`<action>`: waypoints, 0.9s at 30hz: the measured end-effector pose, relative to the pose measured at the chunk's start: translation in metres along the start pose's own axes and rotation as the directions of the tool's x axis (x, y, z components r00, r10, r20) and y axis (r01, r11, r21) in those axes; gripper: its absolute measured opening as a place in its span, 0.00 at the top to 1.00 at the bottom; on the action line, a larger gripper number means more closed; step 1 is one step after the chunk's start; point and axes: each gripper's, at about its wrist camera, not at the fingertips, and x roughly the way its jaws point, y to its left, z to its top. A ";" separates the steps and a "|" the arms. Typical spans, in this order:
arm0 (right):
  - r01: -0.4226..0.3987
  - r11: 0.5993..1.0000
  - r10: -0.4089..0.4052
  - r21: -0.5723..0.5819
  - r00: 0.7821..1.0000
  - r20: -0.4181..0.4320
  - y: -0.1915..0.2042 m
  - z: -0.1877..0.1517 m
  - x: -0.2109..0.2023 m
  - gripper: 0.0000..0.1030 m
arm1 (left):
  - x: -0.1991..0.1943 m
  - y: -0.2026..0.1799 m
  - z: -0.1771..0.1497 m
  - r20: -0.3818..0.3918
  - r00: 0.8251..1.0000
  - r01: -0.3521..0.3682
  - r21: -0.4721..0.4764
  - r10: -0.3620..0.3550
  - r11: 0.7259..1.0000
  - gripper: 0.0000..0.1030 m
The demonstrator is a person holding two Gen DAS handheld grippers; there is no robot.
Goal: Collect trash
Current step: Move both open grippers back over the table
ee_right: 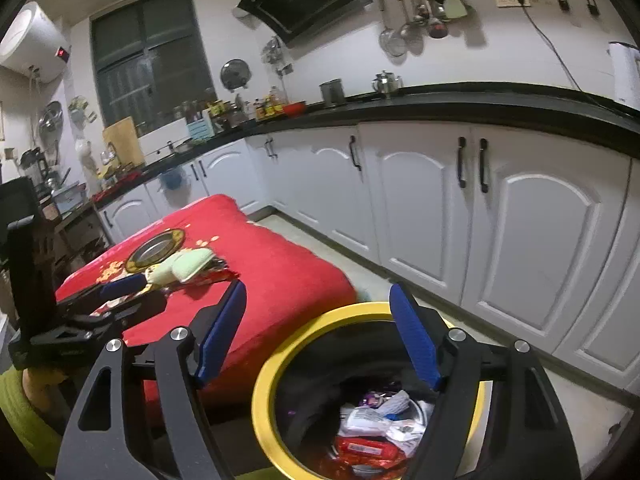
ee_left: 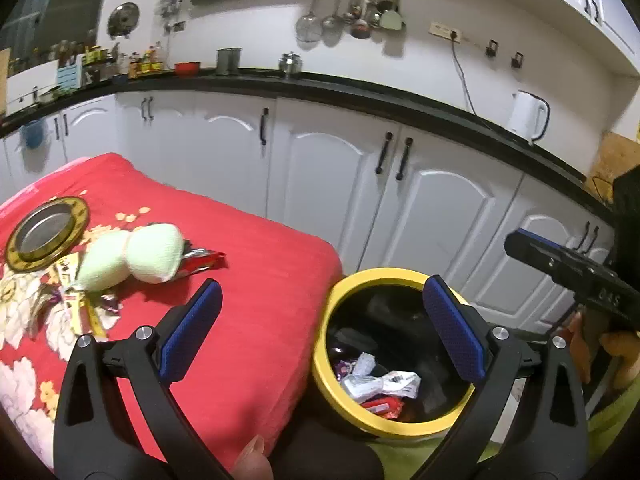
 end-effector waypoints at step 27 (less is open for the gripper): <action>-0.169 0.981 0.160 -0.099 0.983 -0.093 0.095 0.017 0.061 0.29 | -0.035 0.119 -0.016 0.048 0.964 -0.246 -0.222 0.262 0.944 0.11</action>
